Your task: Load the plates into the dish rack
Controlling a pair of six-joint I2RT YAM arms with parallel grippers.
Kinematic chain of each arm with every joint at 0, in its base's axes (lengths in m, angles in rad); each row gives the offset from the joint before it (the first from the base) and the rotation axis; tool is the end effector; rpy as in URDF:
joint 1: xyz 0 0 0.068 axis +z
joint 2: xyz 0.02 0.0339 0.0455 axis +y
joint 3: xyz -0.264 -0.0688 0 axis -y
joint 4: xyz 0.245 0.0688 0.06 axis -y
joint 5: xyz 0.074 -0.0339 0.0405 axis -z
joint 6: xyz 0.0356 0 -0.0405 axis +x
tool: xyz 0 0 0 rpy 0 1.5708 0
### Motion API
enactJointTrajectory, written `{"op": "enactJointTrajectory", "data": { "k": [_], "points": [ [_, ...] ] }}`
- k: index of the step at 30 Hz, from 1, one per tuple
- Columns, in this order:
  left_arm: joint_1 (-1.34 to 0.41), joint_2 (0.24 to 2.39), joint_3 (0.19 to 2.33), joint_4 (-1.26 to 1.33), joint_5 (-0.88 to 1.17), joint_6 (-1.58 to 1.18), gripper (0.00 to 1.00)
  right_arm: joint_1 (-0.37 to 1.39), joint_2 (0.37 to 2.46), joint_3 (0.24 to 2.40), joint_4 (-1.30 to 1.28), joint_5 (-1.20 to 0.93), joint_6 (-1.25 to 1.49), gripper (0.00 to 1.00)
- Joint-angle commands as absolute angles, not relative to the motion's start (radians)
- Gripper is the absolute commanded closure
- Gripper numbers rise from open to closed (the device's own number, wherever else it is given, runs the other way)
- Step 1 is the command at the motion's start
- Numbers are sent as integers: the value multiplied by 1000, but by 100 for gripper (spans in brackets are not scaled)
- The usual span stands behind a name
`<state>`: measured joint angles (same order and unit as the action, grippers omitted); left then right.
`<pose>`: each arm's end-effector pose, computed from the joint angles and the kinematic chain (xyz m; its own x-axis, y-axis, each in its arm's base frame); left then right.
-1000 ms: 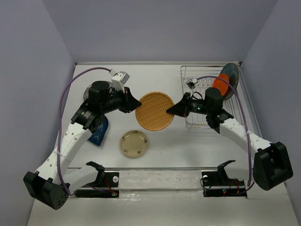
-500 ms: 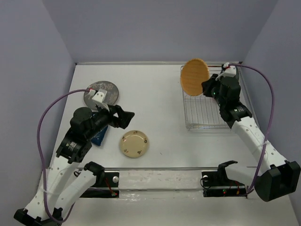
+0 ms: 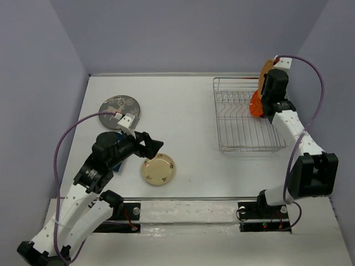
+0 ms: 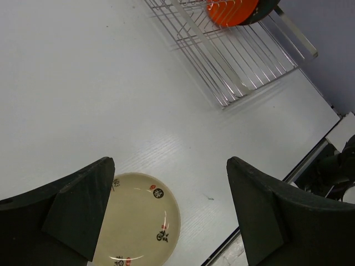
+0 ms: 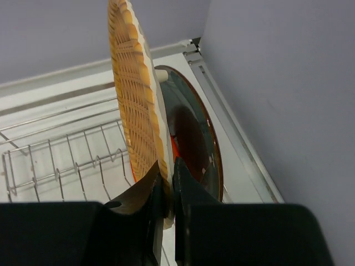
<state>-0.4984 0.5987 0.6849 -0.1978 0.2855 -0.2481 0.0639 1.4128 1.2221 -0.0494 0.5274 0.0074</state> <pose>0.1255 -0.0797 0.3311 -0.2678 -0.1225 -0.9556 0.6589 0.7004 -0.2744 0.3326 0.0033 0.3618 -0.2341 -0.0086 -0.9722 0.4344 0.8937 -0.1125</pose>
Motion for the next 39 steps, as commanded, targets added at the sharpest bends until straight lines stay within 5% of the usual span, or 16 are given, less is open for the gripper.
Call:
{"op": "enactJointTrajectory", "data": {
  "k": [1, 29, 31, 32, 33, 35, 39],
  "points": [
    [-523, 571, 703, -140, 239, -238, 7, 66, 1456, 1296, 49, 572, -87, 93],
    [-531, 572, 701, -141, 216, -236, 7, 26, 1578, 1164, 32, 319, 52, 93],
    [-529, 572, 701, -143, 216, -236, 7, 26, 1577, 1169, 17, 369, 52, 80],
    [-531, 571, 700, -143, 213, -236, 7, 26, 1577, 1178, 3, 392, 64, 46],
    [-531, 571, 699, -141, 212, -238, 7, 26, 1575, 1192, -26, 412, 72, 29],
    [-531, 574, 699, -143, 210, -238, 7, 26, 1556, 1241, -96, 457, 100, 12],
    [-529, 580, 701, -146, 206, -238, 7, 26, 1477, 1299, -172, 393, 141, 8]
  ]
}}
